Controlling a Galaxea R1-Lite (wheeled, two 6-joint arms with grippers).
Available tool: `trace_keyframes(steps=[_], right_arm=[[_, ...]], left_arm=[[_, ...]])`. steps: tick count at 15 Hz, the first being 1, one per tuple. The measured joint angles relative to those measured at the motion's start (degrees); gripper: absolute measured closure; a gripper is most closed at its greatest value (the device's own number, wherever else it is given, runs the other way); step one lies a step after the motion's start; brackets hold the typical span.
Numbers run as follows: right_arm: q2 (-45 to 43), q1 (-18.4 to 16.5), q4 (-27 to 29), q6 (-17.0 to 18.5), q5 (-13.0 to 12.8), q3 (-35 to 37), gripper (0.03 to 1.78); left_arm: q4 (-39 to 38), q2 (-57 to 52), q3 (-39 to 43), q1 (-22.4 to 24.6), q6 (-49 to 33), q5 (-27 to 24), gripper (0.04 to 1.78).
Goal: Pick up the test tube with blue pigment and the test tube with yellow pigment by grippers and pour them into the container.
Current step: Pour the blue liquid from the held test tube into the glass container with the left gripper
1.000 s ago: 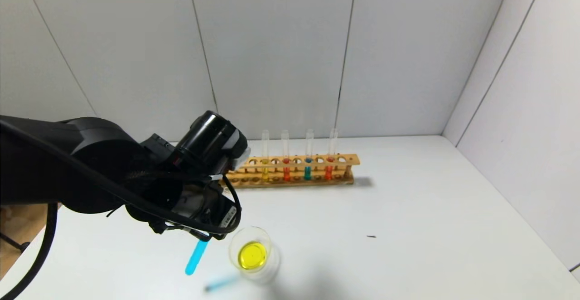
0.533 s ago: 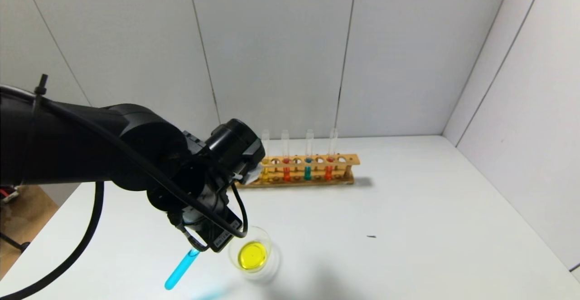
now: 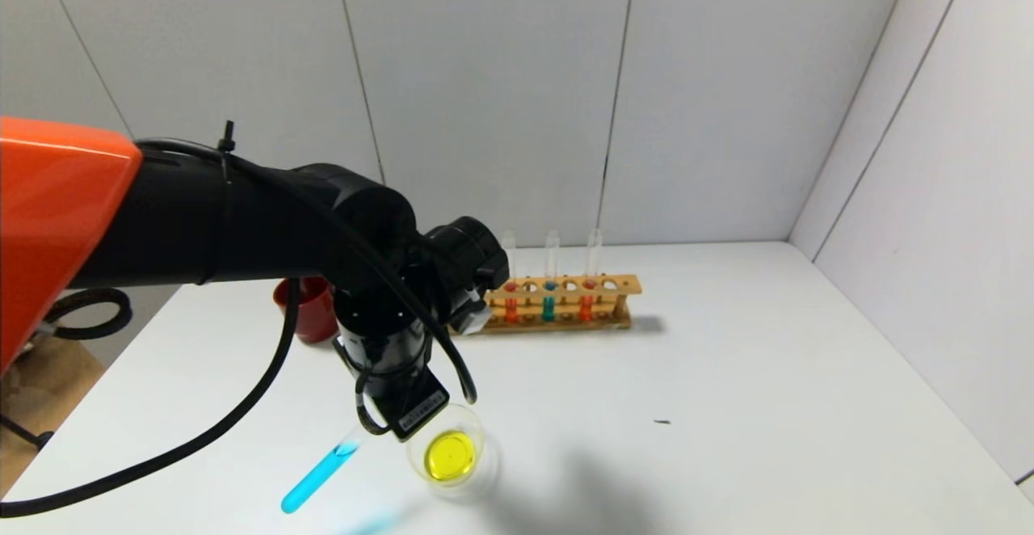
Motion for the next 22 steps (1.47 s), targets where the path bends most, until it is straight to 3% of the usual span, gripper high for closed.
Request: trace_keyframes(steps=[15,22], right_arm=[[0.00,0.00,0.00,0.00,0.00,0.00,0.10],[0.00,0.00,0.00,-0.02,0.00,0.00,0.10]], left_arm=[[27.83,14.73,-22.86,-0.83,2.94,1.71,1.53],[28.11,17.90,-23.98,-1.74,3.36,4.27,1.53]])
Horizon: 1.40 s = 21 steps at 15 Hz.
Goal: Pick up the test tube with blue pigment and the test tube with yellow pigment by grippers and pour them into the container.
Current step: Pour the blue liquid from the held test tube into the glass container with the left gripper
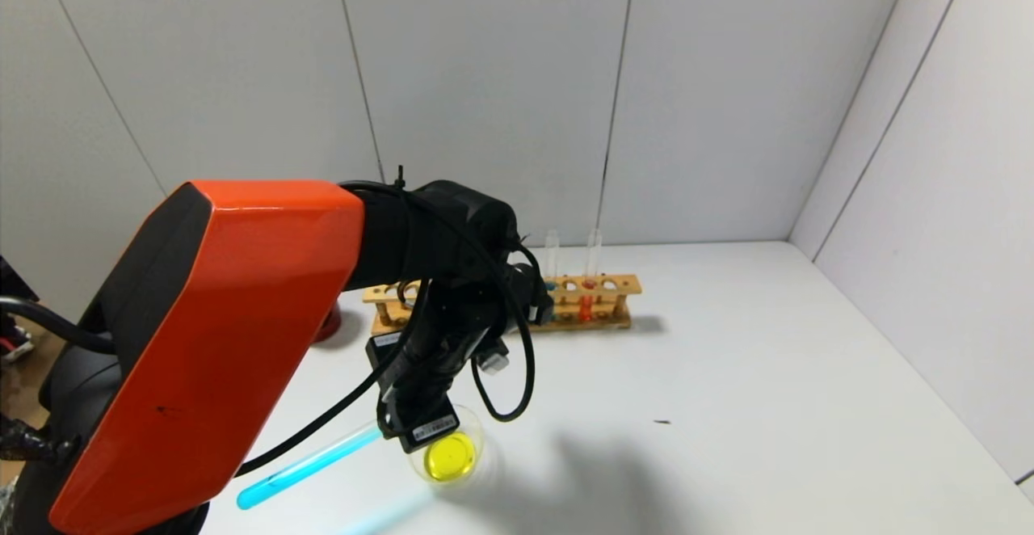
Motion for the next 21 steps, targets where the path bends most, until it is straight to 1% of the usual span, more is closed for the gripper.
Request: trace_keyframes(steps=[13,15,21], right_arm=[[0.00,0.00,0.00,0.02,-0.02,0.00,0.10],[0.00,0.00,0.00,0.02,0.00,0.00,0.10],[0.00,0.00,0.00,0.00,0.00,0.00,0.10]], left_arm=[[0.33,2.32,-0.17,-1.29,1.90,0.89,1.53],[0.55,2.82,-0.17,-1.56,2.36,2.40,1.53],[0.61,4.72,-0.17,-2.12,2.41,3.80,1.53]])
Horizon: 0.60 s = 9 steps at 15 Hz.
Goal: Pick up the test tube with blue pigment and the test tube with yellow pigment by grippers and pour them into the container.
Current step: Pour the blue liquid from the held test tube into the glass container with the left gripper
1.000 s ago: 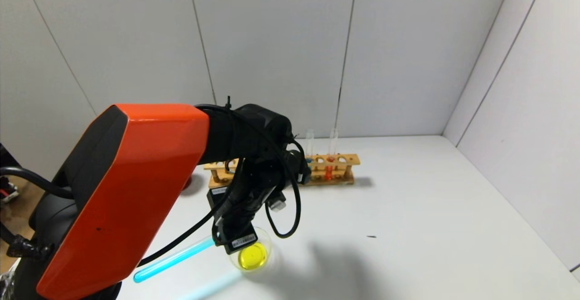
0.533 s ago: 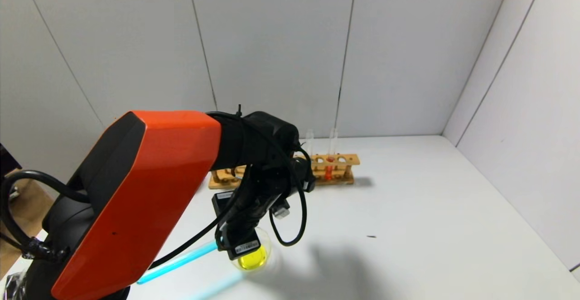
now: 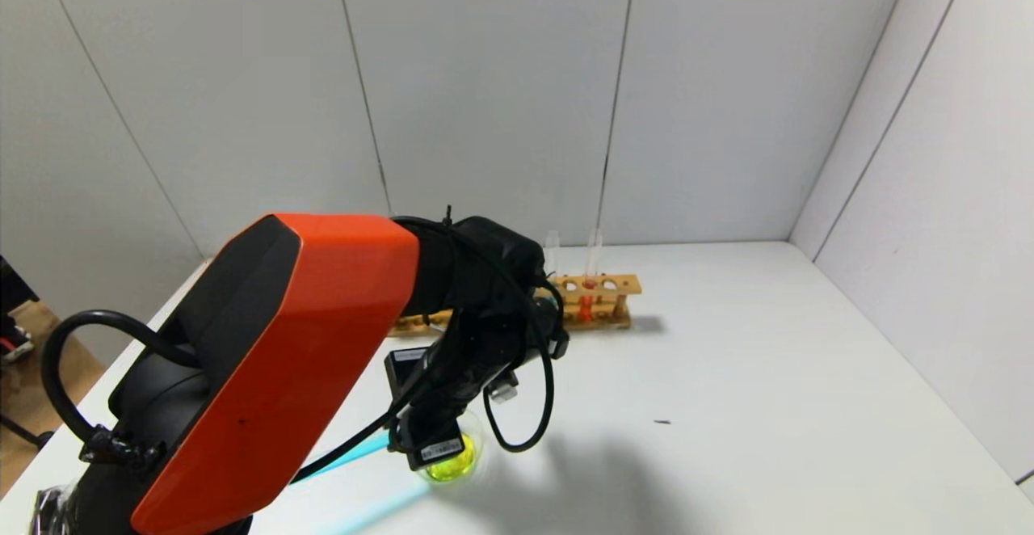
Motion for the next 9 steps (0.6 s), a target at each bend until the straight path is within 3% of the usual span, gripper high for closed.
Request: trace_keyframes(steps=[9], right_arm=[[0.00,0.00,0.00,0.00,0.00,0.00,0.10]], left_arm=[[-0.22,0.52,-0.09,-0.35,1.69,4.08,1.53]])
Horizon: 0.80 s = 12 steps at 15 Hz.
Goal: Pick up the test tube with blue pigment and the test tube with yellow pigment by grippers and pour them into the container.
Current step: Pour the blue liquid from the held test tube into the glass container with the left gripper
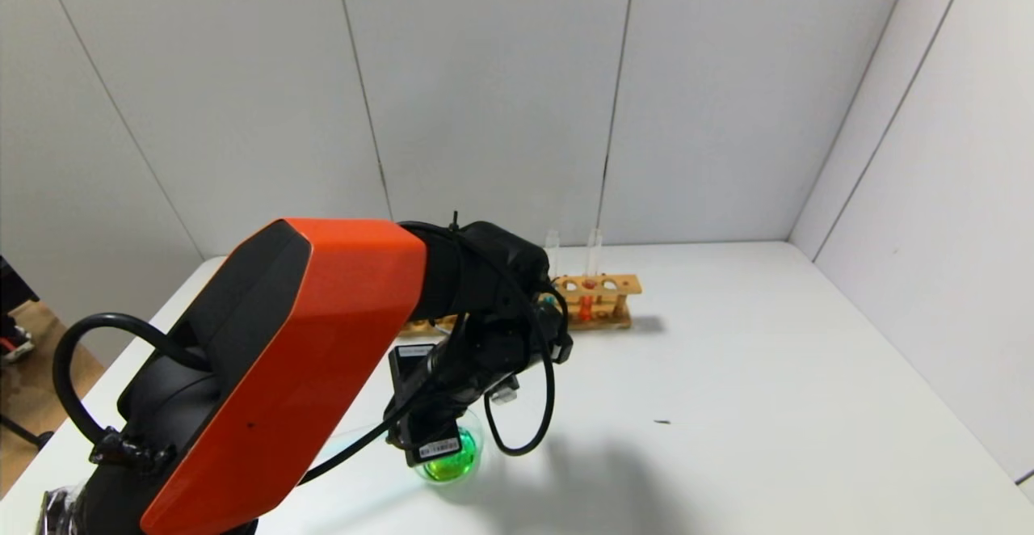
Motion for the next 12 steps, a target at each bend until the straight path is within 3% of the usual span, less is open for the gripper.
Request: trace_keyframes(steps=[12], right_arm=[[0.00,0.00,0.00,0.00,0.00,0.00,0.10]], left_arm=[[0.44,0.51,-0.38,-2.29,2.23,4.13,1.53]])
